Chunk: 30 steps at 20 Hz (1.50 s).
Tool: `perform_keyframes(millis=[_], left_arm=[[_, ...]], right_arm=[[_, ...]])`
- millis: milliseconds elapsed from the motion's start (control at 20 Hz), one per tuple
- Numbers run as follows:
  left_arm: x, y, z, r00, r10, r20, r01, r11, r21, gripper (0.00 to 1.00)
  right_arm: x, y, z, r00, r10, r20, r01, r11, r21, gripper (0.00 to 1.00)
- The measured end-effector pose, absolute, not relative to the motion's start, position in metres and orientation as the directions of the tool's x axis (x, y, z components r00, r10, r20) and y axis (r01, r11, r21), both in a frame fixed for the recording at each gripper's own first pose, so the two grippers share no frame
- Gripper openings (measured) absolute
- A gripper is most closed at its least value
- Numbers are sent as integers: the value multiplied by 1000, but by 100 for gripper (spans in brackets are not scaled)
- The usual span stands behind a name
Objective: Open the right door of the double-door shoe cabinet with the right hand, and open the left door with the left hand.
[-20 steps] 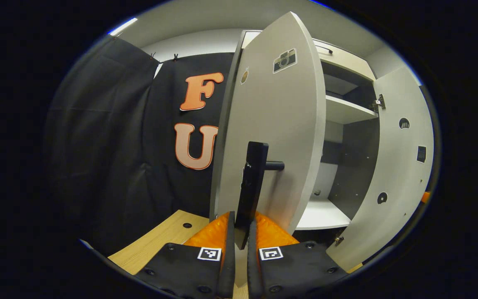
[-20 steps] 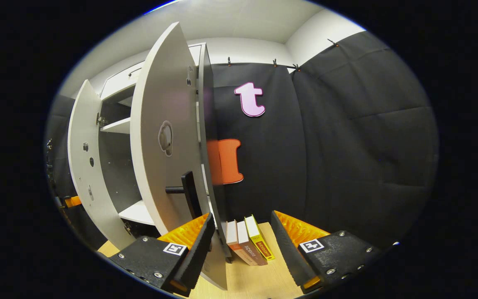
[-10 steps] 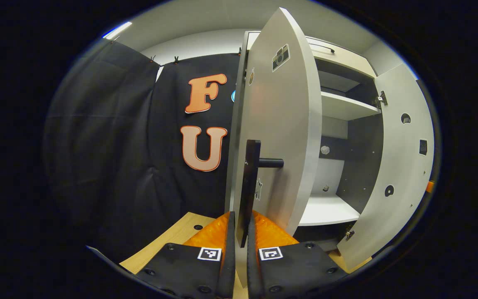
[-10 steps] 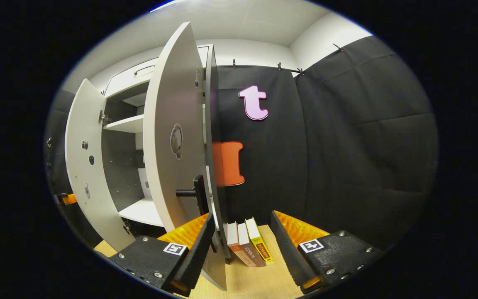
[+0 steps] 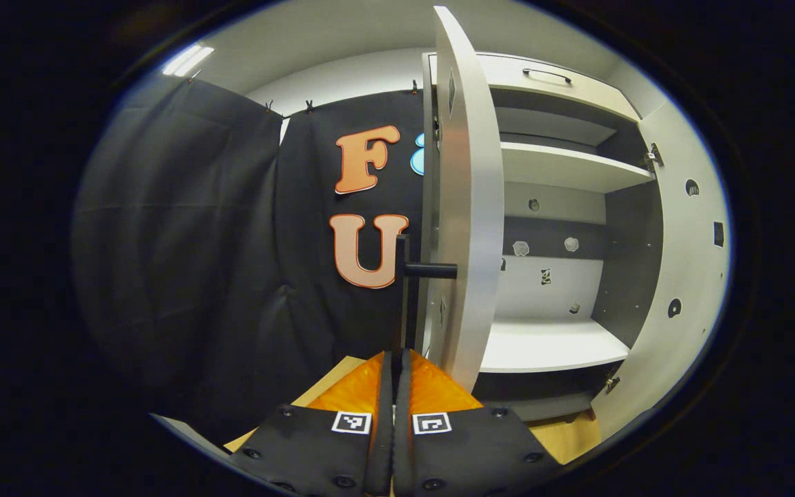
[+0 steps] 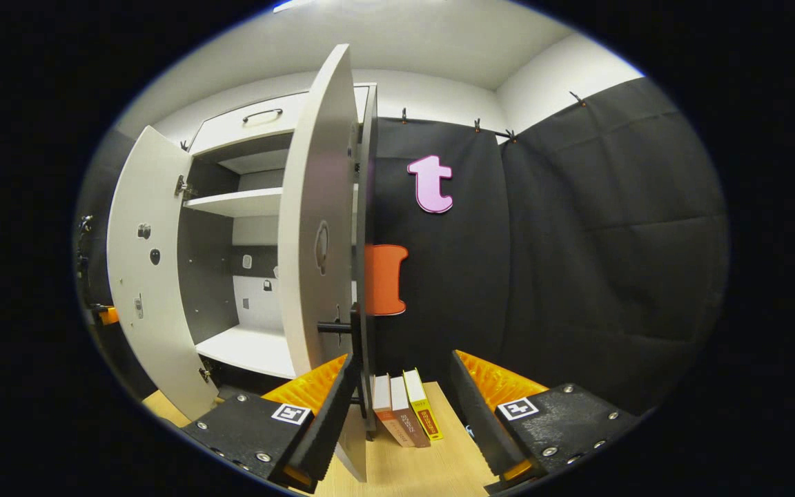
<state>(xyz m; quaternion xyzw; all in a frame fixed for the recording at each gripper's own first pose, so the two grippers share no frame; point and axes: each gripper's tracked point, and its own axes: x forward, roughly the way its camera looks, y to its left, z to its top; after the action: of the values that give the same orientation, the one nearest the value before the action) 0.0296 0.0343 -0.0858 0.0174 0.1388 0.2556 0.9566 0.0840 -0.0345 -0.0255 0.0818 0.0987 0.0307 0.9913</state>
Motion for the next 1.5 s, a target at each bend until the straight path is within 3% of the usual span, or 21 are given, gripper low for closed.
perform_keyframes(millis=[200, 300, 350, 400, 450, 700, 1100, 1150, 1500], left_arm=[[10, 62, -73, 760, 619, -199, -589, 785, 191, 10], [8, 55, -70, 764, 619, -183, -598, 785, 163, 20], [7, 56, -68, 764, 622, -174, -603, 783, 152, 35], [8, 54, -68, 768, 619, -167, -603, 786, 141, 38], [10, 51, -69, 771, 613, -171, -598, 790, 135, 50], [14, 32, -58, 816, 562, -135, -551, 827, 115, 84], [40, 5, -36, 882, 469, -36, -462, 878, 126, 89], [41, 4, -35, 886, 463, -30, -457, 881, 122, 96], [62, -11, -32, 910, 414, -20, -409, 905, 117, 96]], right_arm=[[78, -21, -9, 985, 89, -147, -67, 987, 149, 83], [76, -13, 1, 987, 107, -122, -89, 986, 143, 83], [75, -9, 6, 988, 112, -108, -96, 985, 142, 83], [73, -3, 10, 989, 117, -95, -103, 985, 141, 83], [72, 1, 16, 989, 121, -81, -109, 984, 142, 83], [65, 25, 34, 985, 169, -34, -159, 968, 196, 83], [62, 30, 35, 982, 188, -33, -177, 960, 215, 83], [62, 29, 36, 982, 187, -32, -176, 961, 213, 83], [67, 24, 30, 984, 171, -43, -159, 966, 203, 83]])
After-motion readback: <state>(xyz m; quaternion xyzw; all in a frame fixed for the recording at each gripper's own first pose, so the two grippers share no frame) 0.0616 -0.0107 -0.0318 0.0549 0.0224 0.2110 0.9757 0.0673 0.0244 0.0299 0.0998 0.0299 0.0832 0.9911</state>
